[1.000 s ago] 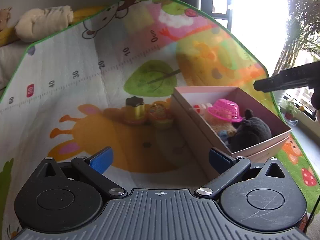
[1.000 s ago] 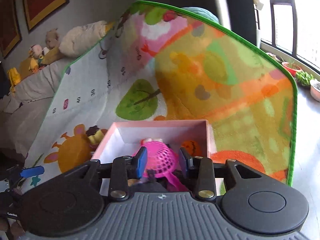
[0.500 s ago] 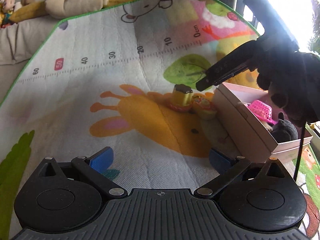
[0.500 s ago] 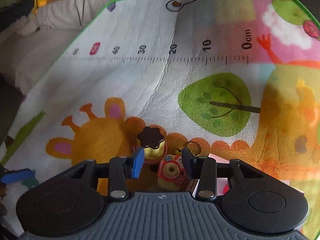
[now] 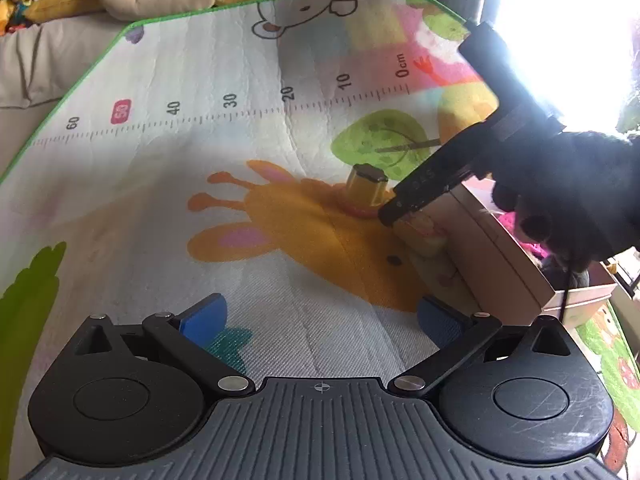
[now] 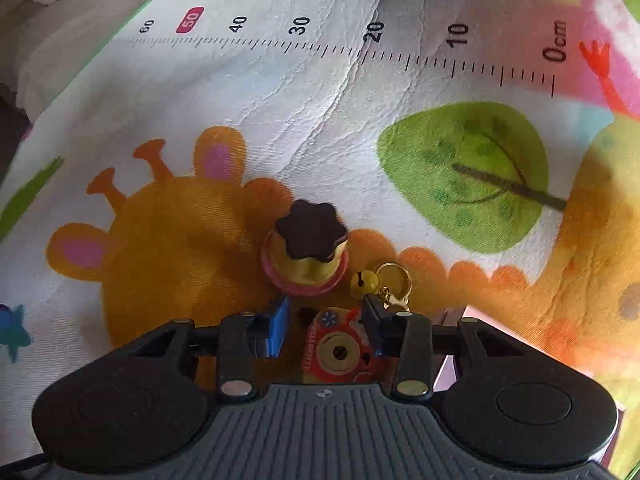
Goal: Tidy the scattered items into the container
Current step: 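Grasp the yellow pudding-shaped toy by its body with the right gripper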
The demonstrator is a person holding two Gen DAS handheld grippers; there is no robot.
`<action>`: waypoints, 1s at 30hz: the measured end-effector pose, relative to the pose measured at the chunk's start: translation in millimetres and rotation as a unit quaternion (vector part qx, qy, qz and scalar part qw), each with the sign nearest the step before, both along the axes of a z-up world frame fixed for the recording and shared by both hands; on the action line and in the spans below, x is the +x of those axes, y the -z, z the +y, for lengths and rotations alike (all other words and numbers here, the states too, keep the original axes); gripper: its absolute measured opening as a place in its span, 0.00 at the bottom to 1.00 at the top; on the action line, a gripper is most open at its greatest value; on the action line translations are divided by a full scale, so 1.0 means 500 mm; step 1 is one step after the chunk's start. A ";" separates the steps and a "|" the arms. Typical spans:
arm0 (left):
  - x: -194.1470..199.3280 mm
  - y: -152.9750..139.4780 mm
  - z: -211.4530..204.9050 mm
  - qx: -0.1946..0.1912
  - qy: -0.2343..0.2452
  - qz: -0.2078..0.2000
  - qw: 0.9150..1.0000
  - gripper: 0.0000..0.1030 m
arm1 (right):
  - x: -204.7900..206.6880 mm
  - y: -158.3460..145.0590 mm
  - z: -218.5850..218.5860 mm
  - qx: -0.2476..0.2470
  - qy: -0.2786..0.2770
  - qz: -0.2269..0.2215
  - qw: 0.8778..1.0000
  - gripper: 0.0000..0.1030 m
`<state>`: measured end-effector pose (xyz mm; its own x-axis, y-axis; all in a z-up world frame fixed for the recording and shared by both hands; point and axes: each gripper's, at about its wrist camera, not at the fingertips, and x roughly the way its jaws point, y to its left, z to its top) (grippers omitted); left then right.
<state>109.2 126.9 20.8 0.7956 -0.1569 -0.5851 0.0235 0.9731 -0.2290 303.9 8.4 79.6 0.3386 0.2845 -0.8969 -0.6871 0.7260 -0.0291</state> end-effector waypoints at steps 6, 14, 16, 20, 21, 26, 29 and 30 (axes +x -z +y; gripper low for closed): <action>0.002 0.005 -0.008 0.002 0.008 0.008 1.000 1.00 | -0.064 -0.089 -0.005 0.079 -0.046 -0.024 0.996 0.46; -0.006 0.005 -0.014 0.010 0.003 0.019 1.000 1.00 | 0.046 0.009 0.067 0.026 0.050 -0.072 0.996 0.65; -0.006 0.007 -0.014 0.010 0.006 0.025 1.000 1.00 | 0.045 0.025 0.070 0.011 0.051 -0.072 0.996 0.42; -0.002 0.012 -0.023 0.022 0.008 0.033 0.999 1.00 | -0.007 -0.023 0.030 0.051 0.024 -0.075 0.996 0.42; -0.001 0.012 -0.025 0.021 0.010 0.033 0.999 1.00 | -0.028 -0.043 0.013 0.064 0.015 -0.077 0.995 0.42; -0.001 0.003 -0.047 0.029 0.021 0.032 0.999 1.00 | -0.161 -0.115 -0.089 0.110 -0.041 -0.089 0.989 0.42; -0.011 -0.005 -0.053 0.029 0.042 0.029 0.998 1.00 | -0.233 -0.137 -0.167 0.126 -0.047 -0.107 0.985 0.42; -0.014 -0.009 -0.055 0.028 0.043 0.029 0.998 1.00 | -0.255 -0.140 -0.192 0.129 -0.049 -0.107 0.985 0.42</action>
